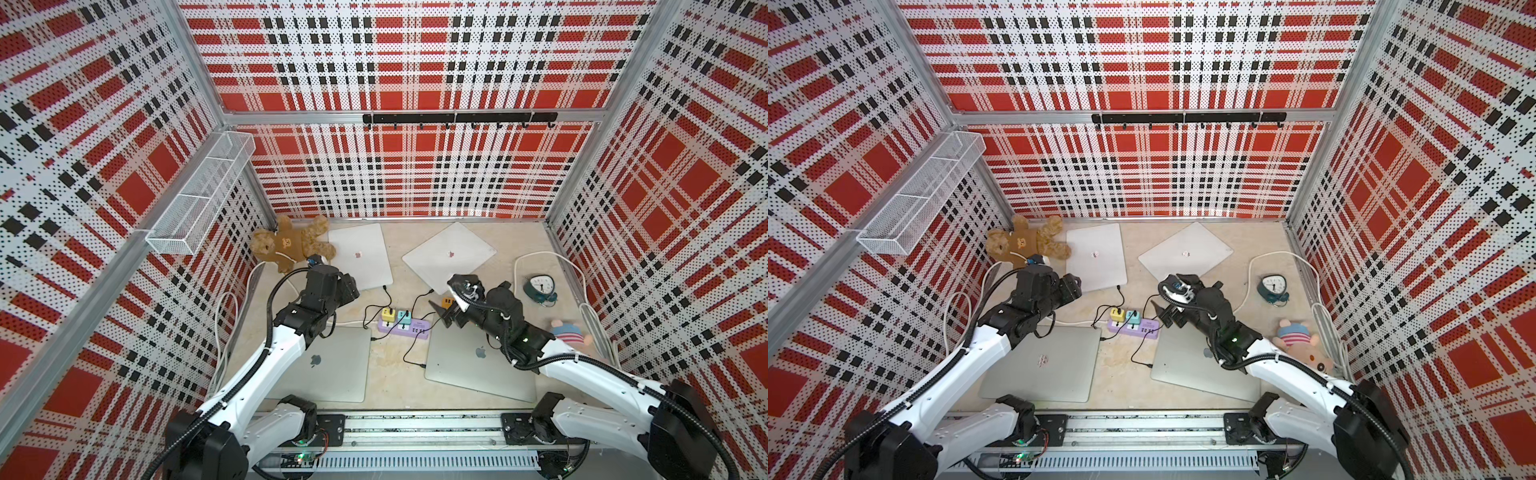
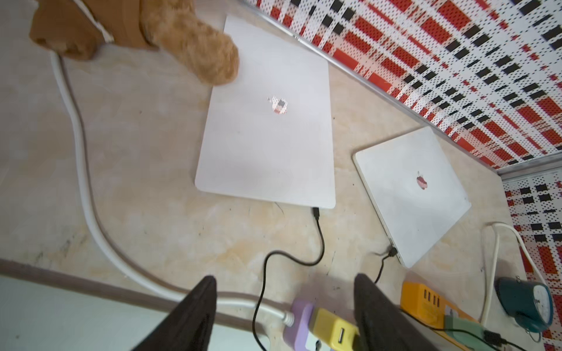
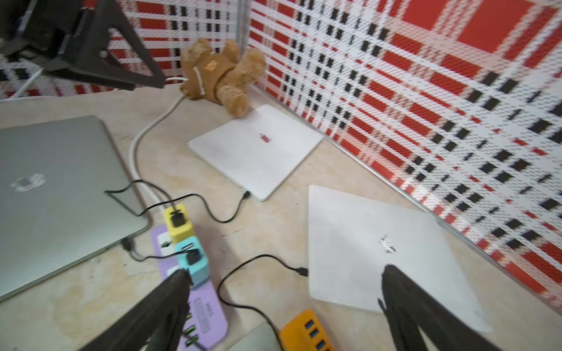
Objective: Unplug the laptop charger
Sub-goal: Remove the charging cable from the laptop.
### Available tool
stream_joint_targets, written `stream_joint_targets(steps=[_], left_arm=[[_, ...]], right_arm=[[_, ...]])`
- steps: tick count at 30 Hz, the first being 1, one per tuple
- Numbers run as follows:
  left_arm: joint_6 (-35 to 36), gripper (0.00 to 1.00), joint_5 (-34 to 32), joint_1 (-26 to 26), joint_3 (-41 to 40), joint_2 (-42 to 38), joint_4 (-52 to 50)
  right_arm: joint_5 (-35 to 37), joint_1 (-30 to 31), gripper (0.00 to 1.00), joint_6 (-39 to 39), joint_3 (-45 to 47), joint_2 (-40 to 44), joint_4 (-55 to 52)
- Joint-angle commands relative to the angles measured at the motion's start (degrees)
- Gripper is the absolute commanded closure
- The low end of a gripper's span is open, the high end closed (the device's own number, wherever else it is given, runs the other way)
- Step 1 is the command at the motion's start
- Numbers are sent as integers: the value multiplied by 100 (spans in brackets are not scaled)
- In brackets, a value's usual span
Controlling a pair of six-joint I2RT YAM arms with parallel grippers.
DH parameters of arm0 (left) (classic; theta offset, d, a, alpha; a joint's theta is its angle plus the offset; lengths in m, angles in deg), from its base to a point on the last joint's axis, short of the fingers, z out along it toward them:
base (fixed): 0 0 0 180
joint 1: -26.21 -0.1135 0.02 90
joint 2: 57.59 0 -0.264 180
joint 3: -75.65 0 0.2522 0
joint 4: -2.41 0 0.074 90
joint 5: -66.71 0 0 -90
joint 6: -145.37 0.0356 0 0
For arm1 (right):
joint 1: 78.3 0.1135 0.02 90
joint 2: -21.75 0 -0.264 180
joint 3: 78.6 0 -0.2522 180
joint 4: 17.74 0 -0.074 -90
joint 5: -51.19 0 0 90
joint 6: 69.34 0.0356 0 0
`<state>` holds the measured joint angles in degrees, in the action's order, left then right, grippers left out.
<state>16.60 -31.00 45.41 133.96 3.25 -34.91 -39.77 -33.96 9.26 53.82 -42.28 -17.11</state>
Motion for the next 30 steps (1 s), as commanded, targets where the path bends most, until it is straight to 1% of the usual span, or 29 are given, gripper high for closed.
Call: stream_joint_targets(steps=[1, 4, 5, 9, 11, 14, 15, 17, 18, 24, 30], left_arm=[[-422, 33, 407, -53, -360, -189, -400], [-481, 38, 599, -137, -671, -258, -304], [-483, 39, 643, -168, -728, -261, -304], [-505, 48, 875, -391, -1005, -252, -288], [-511, 56, 1001, -442, -1114, -295, -242], [-563, 62, 1052, -429, -1289, -388, -169], [-571, 67, 1062, -434, -1359, -415, -147], [-596, 72, 1057, -445, -1452, -461, -149], [-640, 76, 1081, -440, -1490, -474, -117], [-711, 85, 1221, -437, -1526, -412, -71], [-1127, 95, 1545, -450, -2085, -546, 527]], right_arm=[[-449, 368, 0, -223, 33, -339, 233], [-781, 667, 1, -179, -112, -788, 396], [-849, 743, 2, -189, -188, -936, 398], [-1083, 1033, 4, -342, -476, -1594, 499], [-1159, 1131, 6, -415, -614, -1870, 511], [-1237, 1215, 8, -411, -848, -2225, 438], [-1257, 1241, 10, -439, -939, -2347, 372], [-1210, 1310, 13, -564, -1106, -2554, 209], [-1173, 1351, 14, -644, -1176, -2646, 158], [-1085, 1467, 20, -974, -1466, -3013, -171], [-1056, 1527, 26, -1169, -1684, -3249, -391]])
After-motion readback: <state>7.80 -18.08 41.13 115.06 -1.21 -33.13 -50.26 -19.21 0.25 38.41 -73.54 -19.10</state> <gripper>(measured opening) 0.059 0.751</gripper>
